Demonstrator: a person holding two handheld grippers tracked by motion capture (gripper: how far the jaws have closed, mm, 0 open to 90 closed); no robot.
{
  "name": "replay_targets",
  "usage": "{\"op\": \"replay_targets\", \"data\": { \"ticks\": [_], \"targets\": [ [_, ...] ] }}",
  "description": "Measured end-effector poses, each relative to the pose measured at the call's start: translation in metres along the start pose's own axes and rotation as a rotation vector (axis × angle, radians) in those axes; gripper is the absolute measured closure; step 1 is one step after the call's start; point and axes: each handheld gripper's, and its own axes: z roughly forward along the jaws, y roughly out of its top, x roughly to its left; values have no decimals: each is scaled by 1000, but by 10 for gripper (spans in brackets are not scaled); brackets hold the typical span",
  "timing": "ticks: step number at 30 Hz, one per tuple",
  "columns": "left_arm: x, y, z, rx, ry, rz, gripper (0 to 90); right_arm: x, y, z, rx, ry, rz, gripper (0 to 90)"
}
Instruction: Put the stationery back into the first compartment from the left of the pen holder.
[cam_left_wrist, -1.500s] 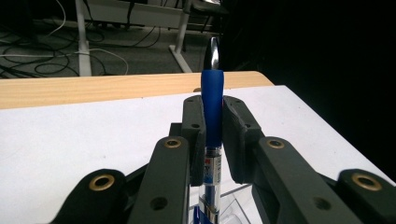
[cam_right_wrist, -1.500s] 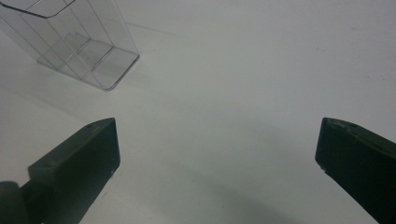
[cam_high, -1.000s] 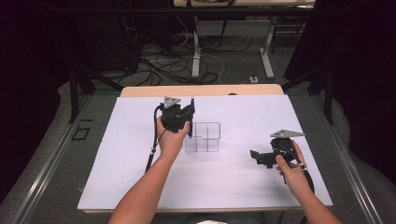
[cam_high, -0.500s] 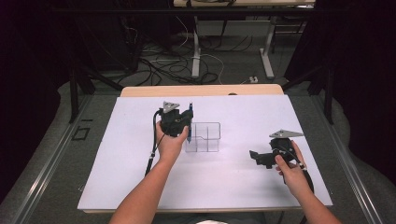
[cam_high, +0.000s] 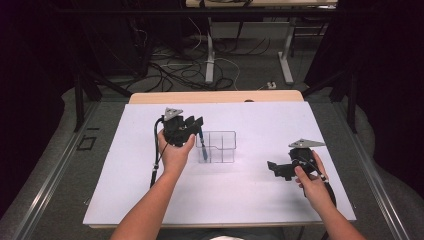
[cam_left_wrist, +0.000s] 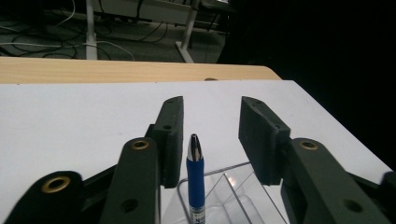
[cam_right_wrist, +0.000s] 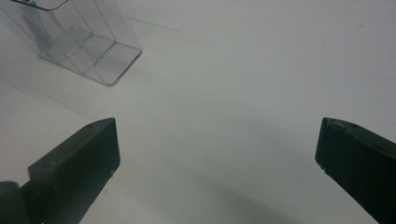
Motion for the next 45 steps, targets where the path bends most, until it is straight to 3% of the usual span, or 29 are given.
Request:
{"op": "replay_targets", "data": {
  "ticks": [6,12,17,21,22,29,34,39,42,45],
  "targets": [
    [11,5,-13,-31,12,-15,499,1,0,0,2,-3,0,0],
    [24,7,-24,-23,27,6,417,0,0,0,0,-4,-2,0],
    [31,7,-30,2,59,72,351,1,0,-1,1,-7,-4,0],
    [34,8,-35,20,63,124,283,1,0,-1,0,-9,-5,0],
    [35,8,-37,24,53,121,272,1,0,-1,0,-8,-7,0],
    [40,7,-54,25,53,188,241,1,0,-1,-2,-13,2,0],
    [48,1,-65,34,42,177,191,1,0,-1,-2,-15,1,0],
    [58,-8,-73,52,80,181,137,2,0,-1,-1,-15,-6,0],
    [64,-14,-78,59,71,153,31,2,0,-1,-3,-19,-3,0],
    [69,-20,-84,66,69,143,3,2,0,-1,-2,-20,-3,0]
  ]
}}
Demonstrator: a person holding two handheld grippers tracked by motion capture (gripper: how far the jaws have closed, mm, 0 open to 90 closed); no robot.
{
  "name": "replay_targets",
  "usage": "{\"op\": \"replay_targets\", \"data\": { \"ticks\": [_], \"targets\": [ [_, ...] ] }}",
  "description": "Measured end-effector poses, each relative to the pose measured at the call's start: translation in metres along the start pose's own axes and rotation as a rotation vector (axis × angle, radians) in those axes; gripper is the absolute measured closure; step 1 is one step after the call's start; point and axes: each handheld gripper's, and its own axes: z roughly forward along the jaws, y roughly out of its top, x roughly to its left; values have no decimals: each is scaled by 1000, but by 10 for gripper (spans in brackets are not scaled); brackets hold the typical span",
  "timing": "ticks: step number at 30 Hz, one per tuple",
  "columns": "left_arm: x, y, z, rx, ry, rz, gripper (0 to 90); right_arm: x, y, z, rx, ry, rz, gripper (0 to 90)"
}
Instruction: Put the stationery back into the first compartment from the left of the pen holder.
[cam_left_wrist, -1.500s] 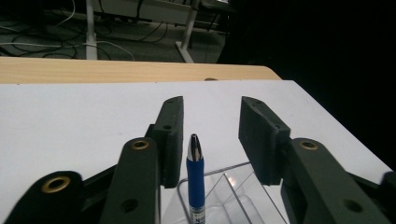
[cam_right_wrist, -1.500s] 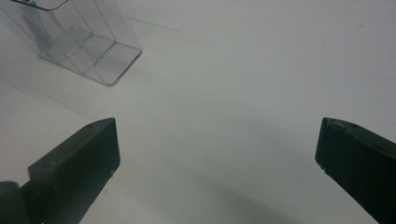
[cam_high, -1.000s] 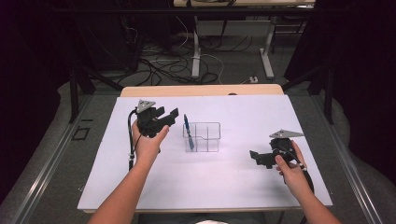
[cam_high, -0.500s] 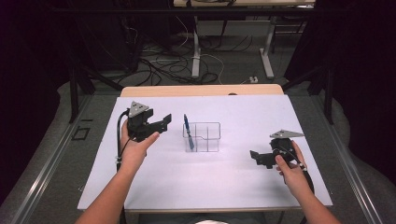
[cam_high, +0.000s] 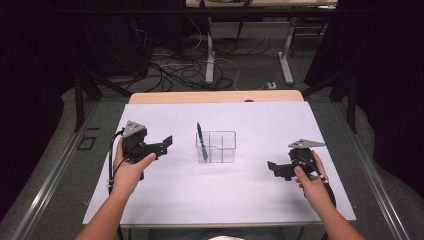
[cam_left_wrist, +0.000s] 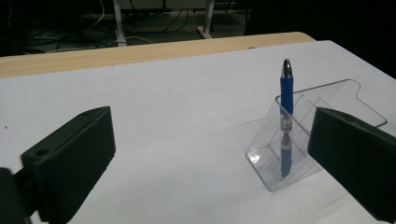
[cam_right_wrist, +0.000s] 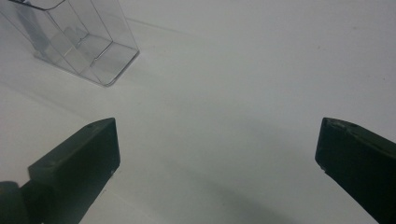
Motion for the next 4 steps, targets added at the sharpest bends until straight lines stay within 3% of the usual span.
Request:
{"op": "replay_targets", "data": {
  "ticks": [4],
  "targets": [
    [6,-9,-7,2,3,-4,2,0,0,0,2,-2,-1,0]
  ]
}}
